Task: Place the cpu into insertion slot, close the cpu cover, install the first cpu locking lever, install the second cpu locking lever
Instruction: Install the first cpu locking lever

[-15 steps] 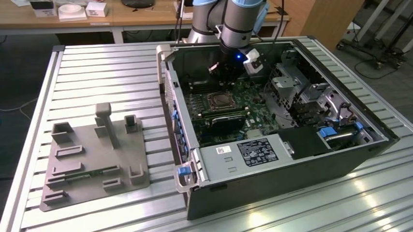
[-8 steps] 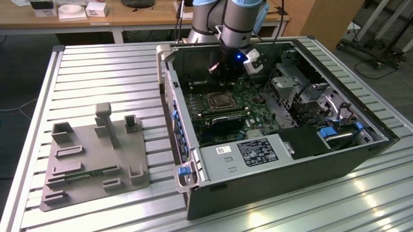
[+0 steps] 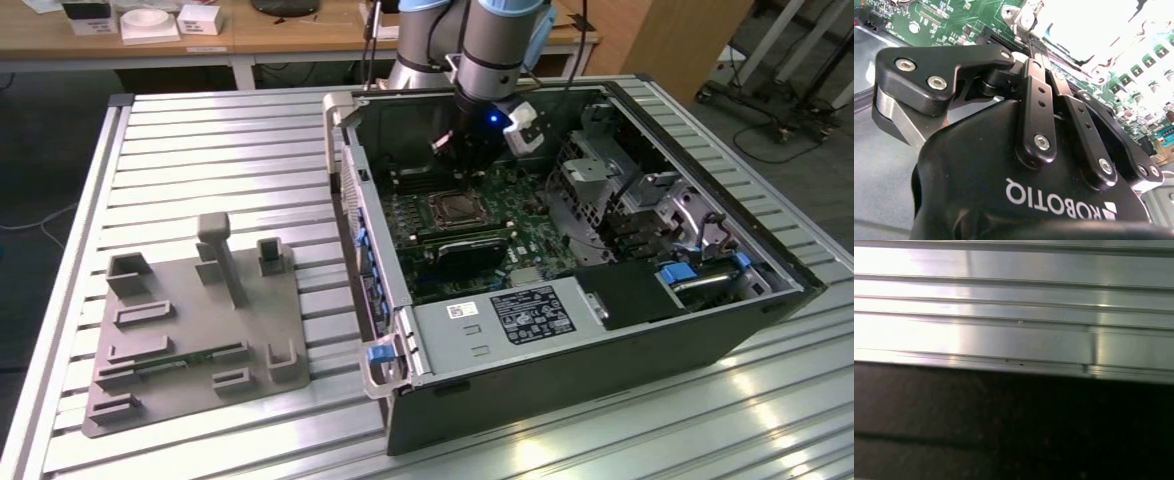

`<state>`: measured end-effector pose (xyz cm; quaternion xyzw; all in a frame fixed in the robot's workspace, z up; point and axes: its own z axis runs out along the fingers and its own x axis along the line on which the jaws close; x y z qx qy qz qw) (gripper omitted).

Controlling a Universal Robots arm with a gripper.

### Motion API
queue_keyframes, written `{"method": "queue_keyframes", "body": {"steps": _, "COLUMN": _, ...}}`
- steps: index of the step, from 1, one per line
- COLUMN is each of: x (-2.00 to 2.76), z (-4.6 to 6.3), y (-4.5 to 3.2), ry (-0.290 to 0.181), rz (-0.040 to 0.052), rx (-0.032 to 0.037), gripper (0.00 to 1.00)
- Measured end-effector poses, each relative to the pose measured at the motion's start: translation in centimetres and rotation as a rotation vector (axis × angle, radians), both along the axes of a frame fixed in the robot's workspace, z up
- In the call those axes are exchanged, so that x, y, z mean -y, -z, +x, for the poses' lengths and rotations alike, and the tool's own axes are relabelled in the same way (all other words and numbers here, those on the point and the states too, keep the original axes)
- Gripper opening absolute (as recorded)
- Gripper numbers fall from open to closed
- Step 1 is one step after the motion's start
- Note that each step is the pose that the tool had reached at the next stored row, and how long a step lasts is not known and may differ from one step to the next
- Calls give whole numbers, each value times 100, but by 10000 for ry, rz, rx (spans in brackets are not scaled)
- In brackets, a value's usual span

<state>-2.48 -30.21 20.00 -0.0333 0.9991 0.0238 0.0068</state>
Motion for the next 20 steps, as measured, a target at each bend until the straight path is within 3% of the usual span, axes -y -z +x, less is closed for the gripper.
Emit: {"method": "queue_keyframes", "body": {"steps": 20, "x": 36, "z": 3, "y": 44, "ry": 0, "rz": -212, "rx": -2, "gripper": 11}}
